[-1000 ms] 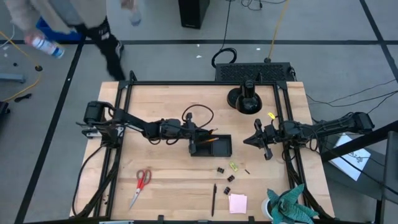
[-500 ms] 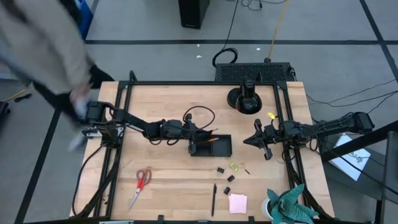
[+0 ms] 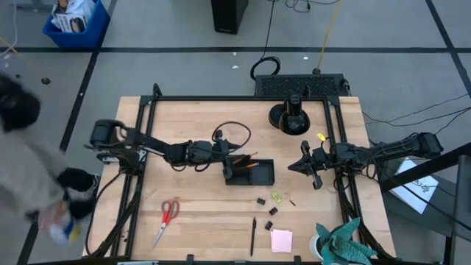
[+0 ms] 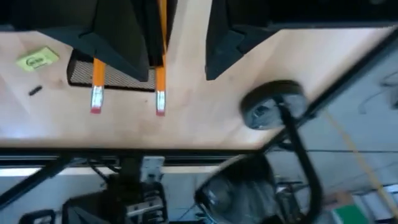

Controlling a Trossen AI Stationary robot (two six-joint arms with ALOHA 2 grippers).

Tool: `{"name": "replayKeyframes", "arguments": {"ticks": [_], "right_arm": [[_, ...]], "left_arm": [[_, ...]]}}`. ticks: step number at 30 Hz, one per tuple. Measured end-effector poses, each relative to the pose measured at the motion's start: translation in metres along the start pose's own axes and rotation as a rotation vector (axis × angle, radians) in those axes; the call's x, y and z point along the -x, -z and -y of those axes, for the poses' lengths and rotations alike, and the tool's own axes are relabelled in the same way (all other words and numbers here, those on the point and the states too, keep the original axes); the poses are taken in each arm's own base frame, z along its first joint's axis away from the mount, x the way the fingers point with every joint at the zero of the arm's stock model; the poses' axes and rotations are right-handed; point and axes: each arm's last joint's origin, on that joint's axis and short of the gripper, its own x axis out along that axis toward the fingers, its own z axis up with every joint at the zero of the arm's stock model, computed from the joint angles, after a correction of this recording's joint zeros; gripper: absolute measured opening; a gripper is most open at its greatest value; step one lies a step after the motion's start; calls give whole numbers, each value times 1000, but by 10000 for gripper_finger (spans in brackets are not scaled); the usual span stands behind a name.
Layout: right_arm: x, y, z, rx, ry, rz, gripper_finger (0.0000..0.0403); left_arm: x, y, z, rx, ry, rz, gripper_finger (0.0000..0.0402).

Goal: Pick and place office supplies into organizer
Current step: Put the black pen into the black desk organizer

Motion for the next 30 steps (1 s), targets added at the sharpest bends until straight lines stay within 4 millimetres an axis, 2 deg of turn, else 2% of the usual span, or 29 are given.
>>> {"name": "replayKeyframes", "arguments": {"ticks": [6,9,11,14,18,22,25,30], "right_arm": [[0,1,0,-1,1,-14,4],[0,1,0,2,0,-11,4],[0,1,0,3,0,-6,4],[0,0,0,24,-1,-2,4],[0,1,0,60,0,-5,4],[-1,0,0,108,-1,1,4],[-1,0,0,150,-1,-2,4],[-1,0,0,237,-1,-1,4]], "left_arm": [[31,-65,23,3,-82,-238,168],[45,-81,41,55,-101,-369,159],[47,-90,56,118,-95,-387,151],[51,-84,82,162,-105,-435,137],[45,-70,117,267,-89,-467,116],[29,-53,149,368,-94,-515,100],[11,-48,175,444,-3,-588,89],[-16,-36,216,390,176,-704,57]]}}
